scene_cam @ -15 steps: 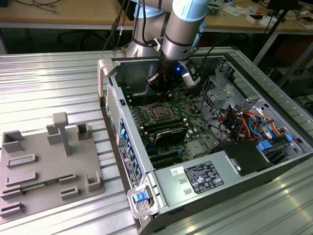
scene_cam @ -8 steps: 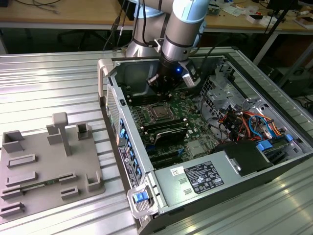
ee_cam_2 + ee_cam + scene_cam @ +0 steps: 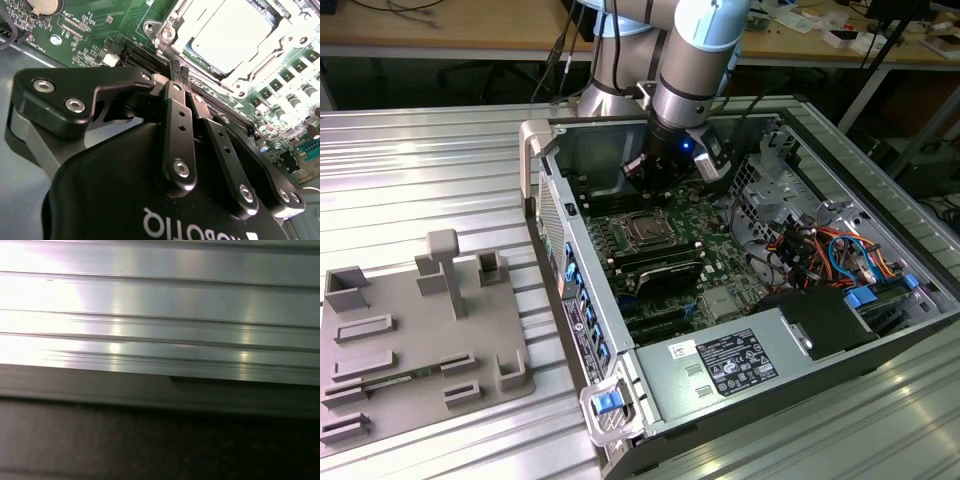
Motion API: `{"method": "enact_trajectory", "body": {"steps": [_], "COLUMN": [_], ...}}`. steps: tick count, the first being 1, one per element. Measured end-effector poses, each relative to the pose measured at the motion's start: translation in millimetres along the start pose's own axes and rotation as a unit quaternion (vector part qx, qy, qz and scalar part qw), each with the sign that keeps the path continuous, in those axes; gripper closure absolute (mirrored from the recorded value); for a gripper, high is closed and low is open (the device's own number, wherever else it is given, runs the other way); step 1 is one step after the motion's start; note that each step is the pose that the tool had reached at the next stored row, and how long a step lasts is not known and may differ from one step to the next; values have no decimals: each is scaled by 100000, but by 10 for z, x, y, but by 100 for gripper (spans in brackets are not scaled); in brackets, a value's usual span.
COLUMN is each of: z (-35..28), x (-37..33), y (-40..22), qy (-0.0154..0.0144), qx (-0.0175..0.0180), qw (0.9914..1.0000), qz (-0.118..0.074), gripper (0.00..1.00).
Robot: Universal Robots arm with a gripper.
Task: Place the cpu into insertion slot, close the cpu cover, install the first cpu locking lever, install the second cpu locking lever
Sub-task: 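Install the first cpu locking lever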
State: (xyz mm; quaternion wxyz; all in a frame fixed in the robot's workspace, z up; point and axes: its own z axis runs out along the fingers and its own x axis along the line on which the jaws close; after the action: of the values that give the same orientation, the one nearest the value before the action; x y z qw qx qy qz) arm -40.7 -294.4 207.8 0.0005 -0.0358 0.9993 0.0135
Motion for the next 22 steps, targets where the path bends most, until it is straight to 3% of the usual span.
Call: {"method": "enact_trajectory", "body": {"steps": [15,22], "z": [57,43], "x": [-2,-2], "y": [-27,-23], "qy": [-22,-5], "qx": [-50,-45], "qw": [100000,100000], "qz": [4,-37], "gripper": [89,89]}}
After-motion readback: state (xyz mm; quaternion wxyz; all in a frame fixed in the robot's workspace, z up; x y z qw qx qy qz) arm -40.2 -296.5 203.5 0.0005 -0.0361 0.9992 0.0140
